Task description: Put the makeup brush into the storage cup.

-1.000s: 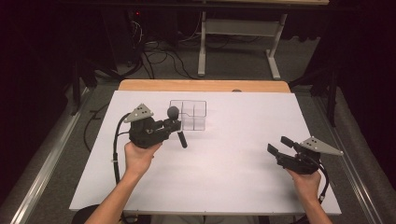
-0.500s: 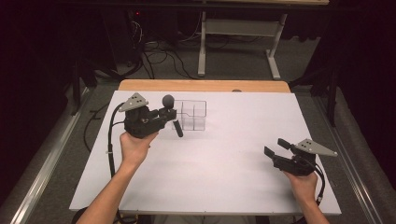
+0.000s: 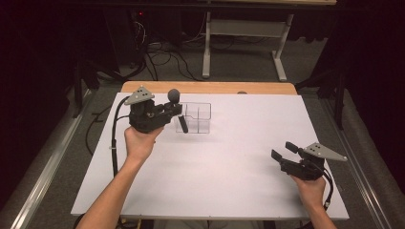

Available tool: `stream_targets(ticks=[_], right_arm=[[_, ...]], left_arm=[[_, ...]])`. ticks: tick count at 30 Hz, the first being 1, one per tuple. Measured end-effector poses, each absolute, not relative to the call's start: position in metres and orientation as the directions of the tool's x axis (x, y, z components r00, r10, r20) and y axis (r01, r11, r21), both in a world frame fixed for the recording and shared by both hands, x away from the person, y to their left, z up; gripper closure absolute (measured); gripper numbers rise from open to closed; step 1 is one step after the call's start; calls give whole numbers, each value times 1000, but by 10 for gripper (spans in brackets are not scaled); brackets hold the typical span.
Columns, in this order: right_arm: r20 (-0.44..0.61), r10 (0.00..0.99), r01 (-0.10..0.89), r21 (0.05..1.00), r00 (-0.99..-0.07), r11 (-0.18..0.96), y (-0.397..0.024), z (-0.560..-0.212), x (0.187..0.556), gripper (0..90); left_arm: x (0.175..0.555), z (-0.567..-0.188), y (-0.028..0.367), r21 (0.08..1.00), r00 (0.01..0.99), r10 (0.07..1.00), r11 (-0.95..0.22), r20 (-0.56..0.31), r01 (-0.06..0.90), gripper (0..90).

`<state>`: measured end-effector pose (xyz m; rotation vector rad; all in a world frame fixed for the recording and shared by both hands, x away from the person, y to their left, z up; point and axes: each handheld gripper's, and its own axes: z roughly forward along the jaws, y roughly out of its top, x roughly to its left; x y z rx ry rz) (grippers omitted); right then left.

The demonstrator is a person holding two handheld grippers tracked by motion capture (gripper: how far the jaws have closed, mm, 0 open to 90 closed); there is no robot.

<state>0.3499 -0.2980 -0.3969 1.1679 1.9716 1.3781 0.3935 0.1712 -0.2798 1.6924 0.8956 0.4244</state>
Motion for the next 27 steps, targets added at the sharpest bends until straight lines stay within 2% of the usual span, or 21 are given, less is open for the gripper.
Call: stream_targets(ticks=[27], right_arm=[[88, 843, 370, 919, -531, 137, -298, -397, 349, 309]], left_arm=[[441, -277, 154, 927, 581, 798, -84, -158, 367, 706]])
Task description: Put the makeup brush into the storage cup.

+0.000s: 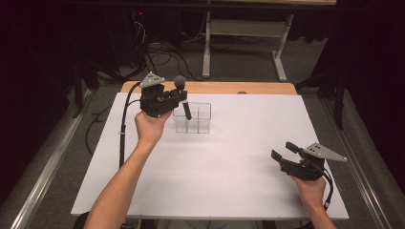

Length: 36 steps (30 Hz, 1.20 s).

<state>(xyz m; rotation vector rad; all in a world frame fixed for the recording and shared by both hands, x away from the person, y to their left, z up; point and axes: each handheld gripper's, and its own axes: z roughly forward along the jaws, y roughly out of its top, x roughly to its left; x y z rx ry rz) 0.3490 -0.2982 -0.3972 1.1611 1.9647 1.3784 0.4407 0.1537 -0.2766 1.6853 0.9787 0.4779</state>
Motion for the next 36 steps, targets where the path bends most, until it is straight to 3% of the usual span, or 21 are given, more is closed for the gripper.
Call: stream_targets(ticks=[36], right_arm=[[87, 843, 372, 918, -530, 140, -299, -398, 349, 311]], left_arm=[[481, -298, 132, 898, 517, 844, -109, -143, 426, 706]])
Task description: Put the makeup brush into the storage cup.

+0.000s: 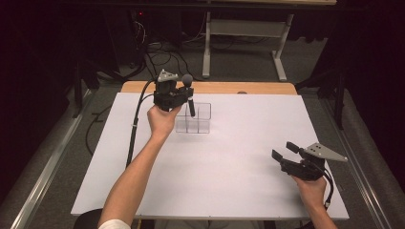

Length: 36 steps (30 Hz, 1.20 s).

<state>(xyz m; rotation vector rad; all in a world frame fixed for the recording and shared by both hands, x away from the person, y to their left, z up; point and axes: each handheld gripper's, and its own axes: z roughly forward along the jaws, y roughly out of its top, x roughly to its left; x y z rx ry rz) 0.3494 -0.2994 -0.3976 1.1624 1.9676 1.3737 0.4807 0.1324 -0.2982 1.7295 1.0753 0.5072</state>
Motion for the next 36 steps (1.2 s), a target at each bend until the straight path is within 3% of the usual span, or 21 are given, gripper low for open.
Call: stream_targets(ticks=[31, 36], right_arm=[[76, 848, 376, 914, -524, 150, -300, -398, 350, 315], [77, 847, 381, 912, -527, 154, -299, -399, 350, 315]], left_arm=[[495, -322, 119, 848, 511, 851, -179, -121, 499, 705], [499, -327, 119, 819, 523, 838, -185, -157, 543, 695]])
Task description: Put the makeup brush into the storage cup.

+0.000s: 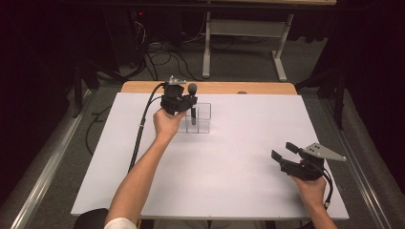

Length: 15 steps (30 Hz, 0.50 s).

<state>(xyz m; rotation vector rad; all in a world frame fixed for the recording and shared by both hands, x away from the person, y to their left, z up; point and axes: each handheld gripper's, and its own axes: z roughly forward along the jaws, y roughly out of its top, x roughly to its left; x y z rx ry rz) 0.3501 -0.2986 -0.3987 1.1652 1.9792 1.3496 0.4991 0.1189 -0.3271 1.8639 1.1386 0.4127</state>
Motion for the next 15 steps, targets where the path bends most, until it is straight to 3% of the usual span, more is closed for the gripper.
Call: stream_targets(ticks=[6, 15], right_arm=[[78, 849, 383, 911, -523, 152, -300, -399, 351, 316], [77, 851, 379, 913, -520, 149, -300, -399, 351, 315]], left_arm=[[496, -327, 121, 829, 522, 837, -173, -161, 532, 427], [476, -318, 131, 877, 503, 859, -165, -97, 451, 342]])
